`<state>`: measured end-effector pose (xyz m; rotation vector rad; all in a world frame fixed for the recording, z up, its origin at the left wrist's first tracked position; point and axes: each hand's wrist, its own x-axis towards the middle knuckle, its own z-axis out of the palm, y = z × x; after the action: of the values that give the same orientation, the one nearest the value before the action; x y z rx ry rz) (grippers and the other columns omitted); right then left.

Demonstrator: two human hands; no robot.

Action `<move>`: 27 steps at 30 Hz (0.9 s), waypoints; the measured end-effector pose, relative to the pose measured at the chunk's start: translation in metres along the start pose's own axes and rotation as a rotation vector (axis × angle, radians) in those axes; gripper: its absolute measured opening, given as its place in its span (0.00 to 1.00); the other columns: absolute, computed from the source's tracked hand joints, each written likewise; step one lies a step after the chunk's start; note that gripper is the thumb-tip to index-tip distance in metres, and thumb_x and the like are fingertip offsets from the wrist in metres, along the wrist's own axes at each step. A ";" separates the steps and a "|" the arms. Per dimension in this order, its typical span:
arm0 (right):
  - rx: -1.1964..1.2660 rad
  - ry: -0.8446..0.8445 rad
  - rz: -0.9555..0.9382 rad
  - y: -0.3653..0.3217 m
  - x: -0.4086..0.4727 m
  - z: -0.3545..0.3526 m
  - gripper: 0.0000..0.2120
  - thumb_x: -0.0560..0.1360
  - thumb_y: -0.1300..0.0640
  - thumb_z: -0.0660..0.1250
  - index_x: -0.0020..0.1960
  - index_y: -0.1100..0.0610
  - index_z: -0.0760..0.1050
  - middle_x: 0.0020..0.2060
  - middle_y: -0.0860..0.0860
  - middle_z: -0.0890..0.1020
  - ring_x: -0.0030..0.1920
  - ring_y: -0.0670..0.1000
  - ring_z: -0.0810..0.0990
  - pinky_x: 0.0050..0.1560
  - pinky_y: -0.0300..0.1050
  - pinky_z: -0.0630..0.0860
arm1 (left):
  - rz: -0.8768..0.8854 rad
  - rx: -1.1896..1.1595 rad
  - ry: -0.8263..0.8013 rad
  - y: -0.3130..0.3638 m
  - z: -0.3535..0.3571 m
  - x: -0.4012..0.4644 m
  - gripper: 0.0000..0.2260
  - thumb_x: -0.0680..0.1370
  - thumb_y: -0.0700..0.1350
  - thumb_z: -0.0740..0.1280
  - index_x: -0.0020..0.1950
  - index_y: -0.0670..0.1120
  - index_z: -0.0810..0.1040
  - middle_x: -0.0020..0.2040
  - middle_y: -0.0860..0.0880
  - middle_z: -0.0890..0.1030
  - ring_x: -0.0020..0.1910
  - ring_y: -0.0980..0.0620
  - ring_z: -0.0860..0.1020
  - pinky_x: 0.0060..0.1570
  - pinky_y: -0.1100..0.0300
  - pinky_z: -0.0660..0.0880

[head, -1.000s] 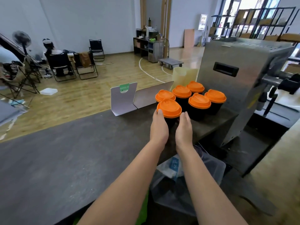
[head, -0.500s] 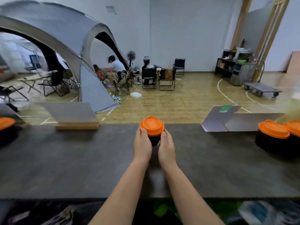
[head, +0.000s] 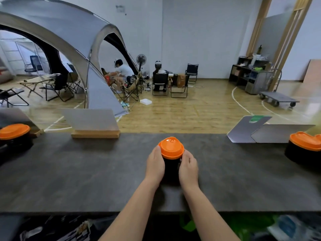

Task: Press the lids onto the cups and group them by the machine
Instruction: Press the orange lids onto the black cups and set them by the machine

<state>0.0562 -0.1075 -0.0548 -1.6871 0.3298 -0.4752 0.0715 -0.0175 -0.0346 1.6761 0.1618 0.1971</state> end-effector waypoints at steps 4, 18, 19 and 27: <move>0.012 0.093 0.022 -0.006 -0.005 -0.008 0.18 0.82 0.46 0.55 0.38 0.53 0.74 0.39 0.51 0.80 0.43 0.50 0.77 0.46 0.46 0.73 | -0.025 -0.048 -0.081 -0.003 -0.002 0.010 0.20 0.86 0.50 0.51 0.47 0.46 0.80 0.48 0.49 0.82 0.50 0.54 0.77 0.52 0.59 0.67; 0.128 -0.166 -0.057 -0.037 0.038 0.007 0.13 0.83 0.57 0.57 0.63 0.54 0.76 0.56 0.46 0.79 0.57 0.46 0.77 0.57 0.38 0.73 | 0.126 -0.167 0.018 0.005 0.012 -0.006 0.13 0.84 0.52 0.56 0.67 0.51 0.71 0.60 0.54 0.76 0.58 0.56 0.75 0.49 0.70 0.69; 0.126 -0.213 -0.056 -0.037 0.036 0.009 0.14 0.83 0.57 0.57 0.64 0.54 0.76 0.58 0.48 0.79 0.57 0.45 0.77 0.54 0.33 0.73 | 0.131 -0.148 0.016 0.005 0.013 -0.004 0.13 0.83 0.51 0.58 0.67 0.51 0.70 0.60 0.53 0.75 0.57 0.55 0.75 0.47 0.70 0.69; 0.251 -0.094 -0.044 -0.023 0.022 0.019 0.14 0.80 0.64 0.59 0.49 0.52 0.81 0.47 0.52 0.84 0.47 0.50 0.82 0.45 0.42 0.80 | 0.209 -0.272 -0.009 -0.010 0.011 0.017 0.12 0.75 0.46 0.60 0.51 0.51 0.82 0.48 0.52 0.84 0.48 0.53 0.81 0.47 0.56 0.79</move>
<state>0.0836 -0.0975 -0.0322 -1.4691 0.1572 -0.4480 0.0909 -0.0232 -0.0451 1.4209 -0.0467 0.3534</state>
